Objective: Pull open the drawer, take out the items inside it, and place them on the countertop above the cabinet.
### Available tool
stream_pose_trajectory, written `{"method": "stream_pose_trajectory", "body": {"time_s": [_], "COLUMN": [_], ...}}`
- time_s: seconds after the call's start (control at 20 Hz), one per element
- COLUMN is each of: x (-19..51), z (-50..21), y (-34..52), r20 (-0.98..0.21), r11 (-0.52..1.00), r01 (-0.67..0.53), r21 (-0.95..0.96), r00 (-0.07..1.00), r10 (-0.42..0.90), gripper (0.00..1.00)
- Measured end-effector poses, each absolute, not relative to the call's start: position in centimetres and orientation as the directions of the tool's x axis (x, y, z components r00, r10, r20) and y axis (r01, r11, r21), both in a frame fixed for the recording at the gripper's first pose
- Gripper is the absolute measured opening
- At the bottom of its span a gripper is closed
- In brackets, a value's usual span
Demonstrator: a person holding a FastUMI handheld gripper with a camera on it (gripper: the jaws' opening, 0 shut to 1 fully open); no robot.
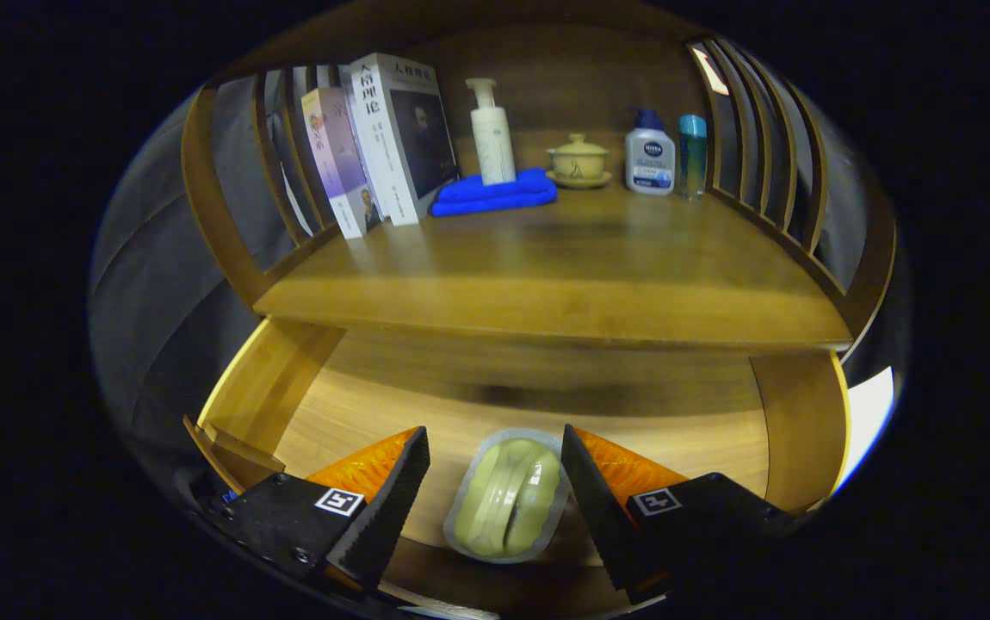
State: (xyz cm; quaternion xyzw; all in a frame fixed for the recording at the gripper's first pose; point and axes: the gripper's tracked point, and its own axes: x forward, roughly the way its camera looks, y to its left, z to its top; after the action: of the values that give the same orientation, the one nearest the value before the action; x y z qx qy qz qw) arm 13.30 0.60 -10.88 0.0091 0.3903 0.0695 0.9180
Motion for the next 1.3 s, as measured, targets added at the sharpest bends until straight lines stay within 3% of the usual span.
{"method": "stream_pose_trajectory", "body": {"time_s": [0.1, 0.25, 0.5, 0.6, 0.65, 1.0, 1.3], "x": [12.9, 12.5, 12.3, 12.6, 12.2, 11.8, 12.0], "z": [-11.8, -13.1, -13.2, -12.9, -12.2, -10.0, -5.0], "y": [0.8, 1.1, 0.4, 0.2, 0.0, 1.3, 1.2], "r20": [-0.743, -0.761, -0.741, -0.713, -0.703, -0.595, -0.421], "r11": [0.989, 0.987, 0.987, 0.986, 0.986, 0.977, 0.982], "r01": [-0.112, -0.108, -0.125, -0.136, -0.139, -0.189, -0.188], "r21": [0.098, 0.118, 0.105, 0.095, 0.096, 0.099, 0.014], "r00": [0.653, 0.629, 0.652, 0.682, 0.691, 0.775, 0.890], "r10": [0.147, 0.159, 0.161, 0.163, 0.166, 0.211, 0.176], "gripper": [0.96, 0.72, 0.24, 0.24, 0.11, 0.11, 0.11]}}
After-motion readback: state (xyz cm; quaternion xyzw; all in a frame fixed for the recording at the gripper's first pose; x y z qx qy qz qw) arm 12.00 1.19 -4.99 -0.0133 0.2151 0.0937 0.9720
